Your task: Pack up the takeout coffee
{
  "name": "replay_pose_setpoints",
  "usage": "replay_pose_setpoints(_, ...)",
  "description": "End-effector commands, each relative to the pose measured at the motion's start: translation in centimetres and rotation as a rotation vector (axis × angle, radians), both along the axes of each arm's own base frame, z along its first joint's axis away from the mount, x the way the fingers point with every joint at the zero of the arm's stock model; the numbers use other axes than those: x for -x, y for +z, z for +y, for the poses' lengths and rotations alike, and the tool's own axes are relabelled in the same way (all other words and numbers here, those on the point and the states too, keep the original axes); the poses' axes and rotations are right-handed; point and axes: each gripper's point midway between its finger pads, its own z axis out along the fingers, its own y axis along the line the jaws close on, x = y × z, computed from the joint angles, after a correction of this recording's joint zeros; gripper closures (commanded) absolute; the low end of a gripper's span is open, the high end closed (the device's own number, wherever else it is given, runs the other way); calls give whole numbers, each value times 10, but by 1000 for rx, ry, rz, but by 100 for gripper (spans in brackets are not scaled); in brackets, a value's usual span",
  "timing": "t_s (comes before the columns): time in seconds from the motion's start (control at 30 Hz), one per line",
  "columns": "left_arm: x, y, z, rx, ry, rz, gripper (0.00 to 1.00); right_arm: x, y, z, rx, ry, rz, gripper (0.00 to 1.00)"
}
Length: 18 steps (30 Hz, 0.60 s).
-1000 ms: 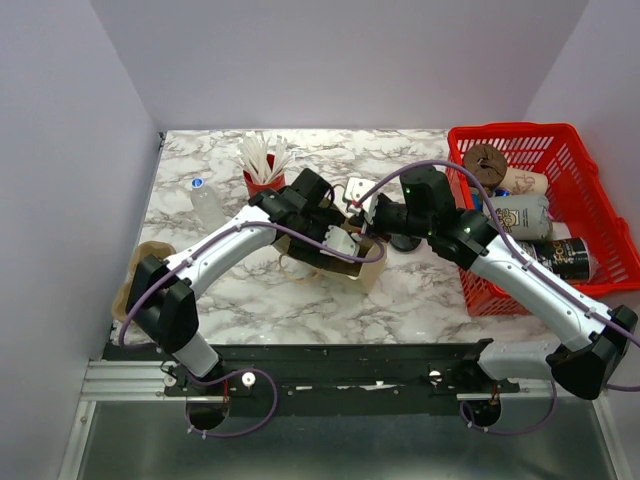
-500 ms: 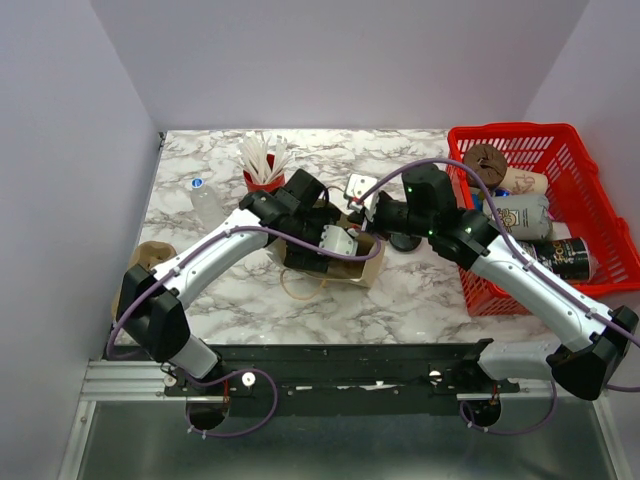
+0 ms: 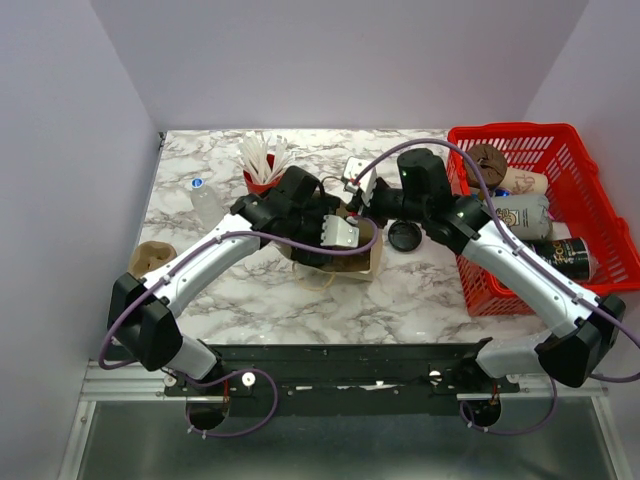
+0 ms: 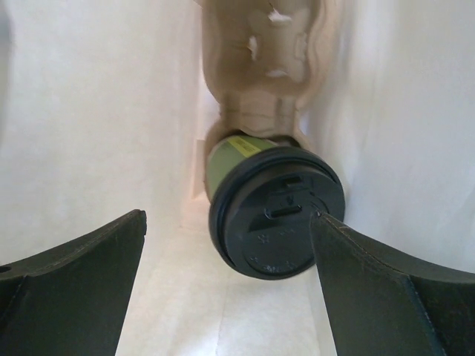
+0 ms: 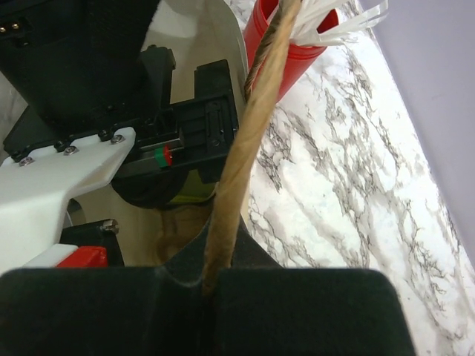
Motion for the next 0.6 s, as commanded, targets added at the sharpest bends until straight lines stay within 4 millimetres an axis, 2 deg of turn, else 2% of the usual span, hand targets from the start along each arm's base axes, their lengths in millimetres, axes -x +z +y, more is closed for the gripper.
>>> replay_pose_setpoints(0.0, -8, 22, -13, 105, 13, -55, 2, 8, -7, 5, 5, 38, 78, 99)
replay_pose_setpoints(0.4, -20, 37, -12, 186, 78, -134, 2, 16, -3, 5, 22, 114, 40, 100)
replay_pose_setpoints(0.5, -12, 41, -14, 231, 41, -131, 2, 20, -6, 2, 41, 128, 3, 99)
replay_pose_setpoints(0.53, -8, 49, -12, 260, 30, -139, 2, 18, -5, 1, 41, 127, -18, 99)
replay_pose_setpoints(0.57, -1, 47, -13, 276, 6, -121, 2, 19, -6, 1, 43, 127, -33, 99)
